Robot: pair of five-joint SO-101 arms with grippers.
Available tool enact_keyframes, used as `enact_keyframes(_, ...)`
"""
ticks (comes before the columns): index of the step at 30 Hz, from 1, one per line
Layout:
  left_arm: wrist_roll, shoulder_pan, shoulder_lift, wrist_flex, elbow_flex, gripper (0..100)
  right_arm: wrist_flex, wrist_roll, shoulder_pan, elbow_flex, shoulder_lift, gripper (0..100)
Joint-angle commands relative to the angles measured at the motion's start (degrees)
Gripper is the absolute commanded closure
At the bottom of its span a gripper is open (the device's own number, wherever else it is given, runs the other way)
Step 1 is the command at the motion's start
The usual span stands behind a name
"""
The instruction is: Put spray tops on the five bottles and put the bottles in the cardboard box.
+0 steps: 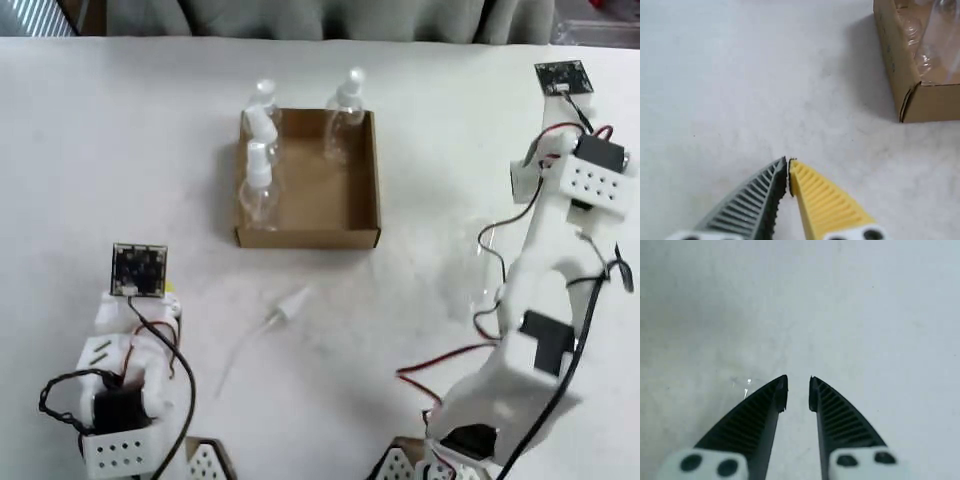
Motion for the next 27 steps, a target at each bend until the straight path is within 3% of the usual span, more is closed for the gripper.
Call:
enact_keyframes(1, -0.7, 2.2, -0.7, 0.3, -0.1, 98, -3.9, 0.7, -1.9, -5.4, 5.0, 94.7)
enact_keyframes(9, -0.7, 2.7, -0.7, 0.4, -0.1, 98, -9.2, 1.1, -2.9, -11.3, 18.7, 94.7)
enact_keyframes(12, -0.7, 2.7, -0.7, 0.4, -0.1, 98, -4.3, 2.1, -2.8, -14.2, 21.1, 94.7)
enact_keyframes(17, -0.7, 2.7, -0.7, 0.4, -0.1, 98, 9.5, 10.2, -2.7, -16.9, 21.8, 94.7)
enact_keyframes(22, -0.7, 2.6, -0.7, 0.4, -0.1, 98, 21.8, 10.7, 0.6, -20.9, 21.8, 94.7)
enact_keyframes(27, -0.7, 2.6, -0.7, 0.4, -0.1, 98, 26.8, 11.6, 5.1, -23.8, 21.8, 94.7)
